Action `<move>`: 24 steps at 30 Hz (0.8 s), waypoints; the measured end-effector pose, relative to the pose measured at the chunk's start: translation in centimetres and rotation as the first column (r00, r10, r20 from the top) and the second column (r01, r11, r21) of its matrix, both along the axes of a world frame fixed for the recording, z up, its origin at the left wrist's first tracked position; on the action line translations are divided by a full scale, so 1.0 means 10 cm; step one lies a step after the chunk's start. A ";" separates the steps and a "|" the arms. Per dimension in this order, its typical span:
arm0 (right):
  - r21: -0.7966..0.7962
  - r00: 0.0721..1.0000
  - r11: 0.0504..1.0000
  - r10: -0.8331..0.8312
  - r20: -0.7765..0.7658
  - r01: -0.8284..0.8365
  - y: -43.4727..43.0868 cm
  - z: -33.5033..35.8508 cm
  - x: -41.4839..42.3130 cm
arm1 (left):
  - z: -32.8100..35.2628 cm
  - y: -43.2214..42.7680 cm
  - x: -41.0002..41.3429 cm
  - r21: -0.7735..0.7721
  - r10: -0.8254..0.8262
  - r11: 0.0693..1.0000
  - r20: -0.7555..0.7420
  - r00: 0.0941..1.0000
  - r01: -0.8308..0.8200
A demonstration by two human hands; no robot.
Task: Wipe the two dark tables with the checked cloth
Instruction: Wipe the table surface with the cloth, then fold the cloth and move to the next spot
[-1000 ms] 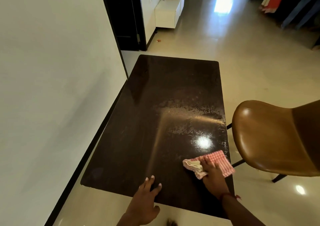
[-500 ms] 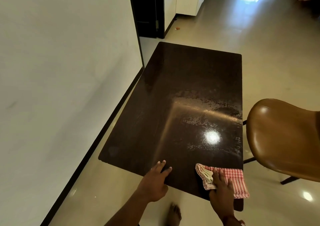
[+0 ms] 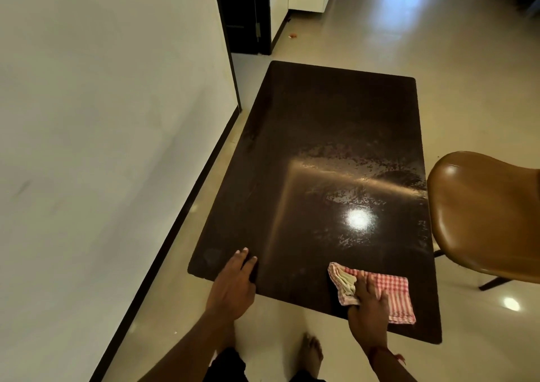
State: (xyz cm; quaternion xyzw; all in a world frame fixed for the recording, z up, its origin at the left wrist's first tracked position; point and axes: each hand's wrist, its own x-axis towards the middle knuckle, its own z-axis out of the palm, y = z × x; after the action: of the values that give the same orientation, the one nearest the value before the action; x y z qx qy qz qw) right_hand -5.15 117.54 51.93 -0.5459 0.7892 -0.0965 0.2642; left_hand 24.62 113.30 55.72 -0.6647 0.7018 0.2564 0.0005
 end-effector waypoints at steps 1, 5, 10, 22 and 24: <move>0.016 1.000 1.000 0.022 -0.001 -0.022 -0.03 0.00 0.11 | 0.00 -0.02 0.12 -0.005 0.023 1.000 -0.008 1.000 -0.024; 0.065 0.989 0.988 0.138 0.054 -0.142 -0.18 0.12 0.75 | 0.05 -0.07 0.59 -0.051 0.116 0.992 -0.035 0.993 -0.118; 0.077 0.947 0.947 0.305 0.102 -0.313 -0.41 0.21 1.67 | 0.03 -0.09 1.08 -0.120 0.141 0.982 -0.058 0.988 -0.147; 0.011 0.917 0.997 0.065 0.395 -0.075 -0.77 0.51 2.83 | 0.11 -0.32 1.48 -0.086 0.285 0.938 -0.358 0.889 -0.335; -0.016 0.904 0.996 -0.071 0.423 0.086 -0.75 0.66 2.70 | 0.19 -0.33 1.35 -0.041 0.291 0.940 -0.420 0.859 -0.339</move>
State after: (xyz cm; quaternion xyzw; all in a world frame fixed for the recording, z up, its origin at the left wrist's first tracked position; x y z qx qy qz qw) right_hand 21.84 110.01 58.55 -0.4846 0.7330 -0.2363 0.4148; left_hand 38.15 109.96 57.59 -0.7012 0.5813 0.3457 -0.2256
